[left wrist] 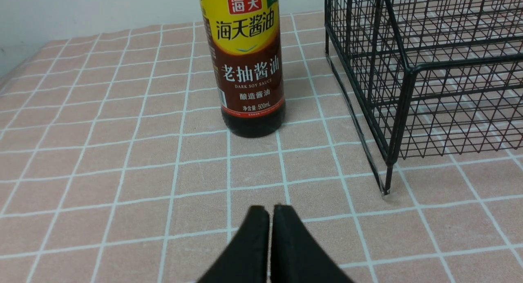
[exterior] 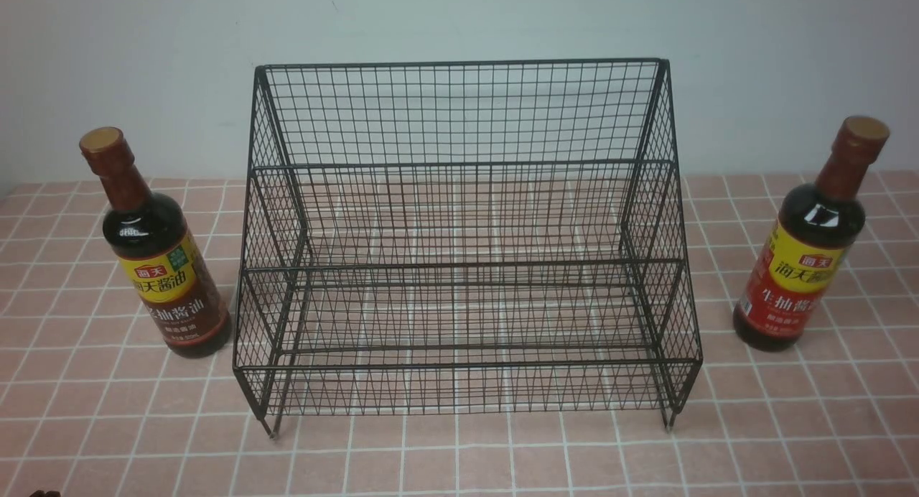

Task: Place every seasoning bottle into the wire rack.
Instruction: Use the right arm to grab the condiment bottle closest to it

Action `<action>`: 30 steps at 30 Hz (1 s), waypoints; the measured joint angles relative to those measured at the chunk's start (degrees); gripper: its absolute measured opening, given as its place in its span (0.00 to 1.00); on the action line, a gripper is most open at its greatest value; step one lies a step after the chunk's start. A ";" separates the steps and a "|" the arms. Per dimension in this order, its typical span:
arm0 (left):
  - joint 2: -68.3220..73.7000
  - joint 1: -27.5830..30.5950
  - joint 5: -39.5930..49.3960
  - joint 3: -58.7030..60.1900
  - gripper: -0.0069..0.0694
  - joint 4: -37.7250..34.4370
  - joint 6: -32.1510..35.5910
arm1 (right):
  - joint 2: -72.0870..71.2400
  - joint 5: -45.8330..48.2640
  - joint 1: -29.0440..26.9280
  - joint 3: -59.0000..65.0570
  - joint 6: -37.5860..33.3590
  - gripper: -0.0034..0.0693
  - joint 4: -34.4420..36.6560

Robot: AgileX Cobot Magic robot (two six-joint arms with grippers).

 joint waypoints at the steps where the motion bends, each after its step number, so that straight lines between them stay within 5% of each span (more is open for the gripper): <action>1: 0.00 0.00 0.00 0.00 0.08 0.00 0.00 | 0.00 0.00 0.00 0.00 0.00 0.03 0.00; 15: 0.00 0.00 0.00 0.00 0.08 0.00 0.00 | 0.00 -0.94 0.00 0.00 0.41 0.03 0.26; 23: 0.00 0.00 0.00 0.00 0.08 0.00 0.00 | 0.00 -24.66 0.00 0.18 10.99 0.03 13.15; 30: 0.00 0.00 0.00 0.00 0.08 0.00 0.00 | 0.00 -31.98 0.00 0.18 12.09 0.03 15.44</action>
